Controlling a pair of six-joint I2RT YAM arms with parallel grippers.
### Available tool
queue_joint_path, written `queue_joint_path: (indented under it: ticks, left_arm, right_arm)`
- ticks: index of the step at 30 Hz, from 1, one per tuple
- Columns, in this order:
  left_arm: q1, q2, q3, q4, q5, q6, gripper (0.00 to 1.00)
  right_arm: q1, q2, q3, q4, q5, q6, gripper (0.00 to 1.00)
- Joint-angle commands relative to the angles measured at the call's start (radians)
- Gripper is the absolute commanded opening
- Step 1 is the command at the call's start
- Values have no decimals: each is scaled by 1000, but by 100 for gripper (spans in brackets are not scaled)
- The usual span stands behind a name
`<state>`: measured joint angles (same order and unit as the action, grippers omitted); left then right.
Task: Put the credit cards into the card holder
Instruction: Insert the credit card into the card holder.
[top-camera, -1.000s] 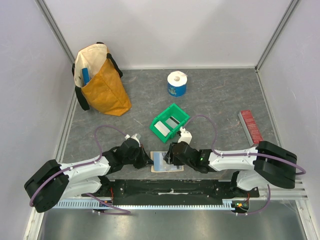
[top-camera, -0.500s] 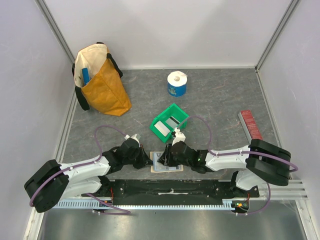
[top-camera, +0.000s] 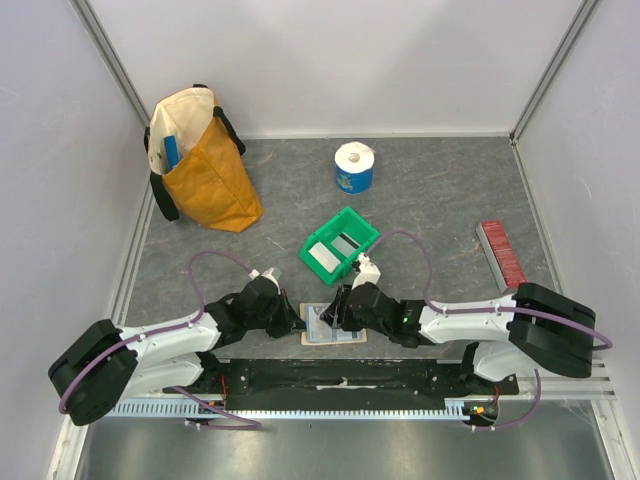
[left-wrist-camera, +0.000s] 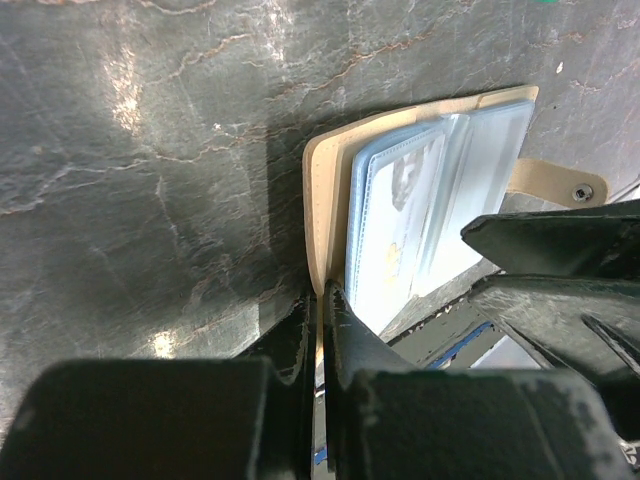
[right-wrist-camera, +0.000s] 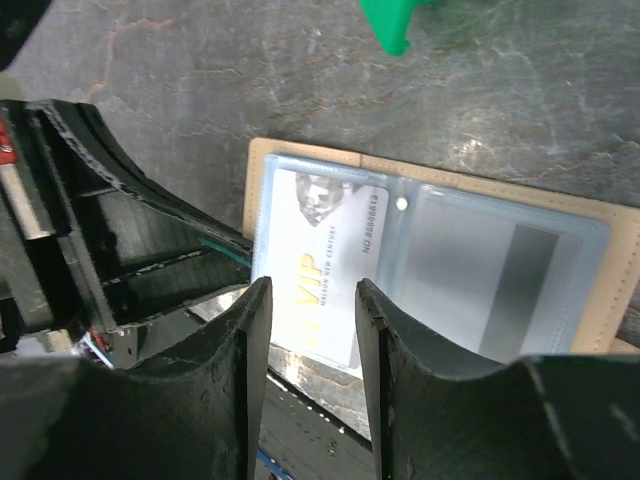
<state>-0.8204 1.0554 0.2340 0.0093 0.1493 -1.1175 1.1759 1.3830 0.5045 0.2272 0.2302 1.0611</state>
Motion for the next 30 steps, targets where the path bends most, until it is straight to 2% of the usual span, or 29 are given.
queue_joint_path:
  ticks: [1, 6, 9, 15, 17, 21, 27, 30]
  left_arm:
    - [-2, -8, 14, -2, -25, 2, 2]
    - [-2, -5, 16, 0, -24, 5, 2]
    - [-2, -8, 16, -2, -22, 2, 2]
    - [-2, -11, 13, 0, -27, -1, 2]
    - [-2, -8, 11, 0, -28, -2, 2]
    - [-2, -3, 13, 0, -24, 4, 2]
    - [-3, -8, 11, 0, -25, 1, 2]
    - [-2, -14, 11, 0, -25, 1, 2]
  right_arm:
    - [2, 30, 14, -36, 14, -4, 46]
    - [2, 117, 46, 7, -67, -6, 46]
    - [2, 139, 60, 47, -106, -21, 42]
    - [2, 102, 66, -3, -52, -41, 30]
    - [2, 84, 68, -25, -37, -52, 30]
    - [2, 27, 68, -68, 0, -81, 47]
    - [-8, -113, 124, -156, 30, -237, 54]
    - [-44, -151, 176, -221, 41, -311, 66]
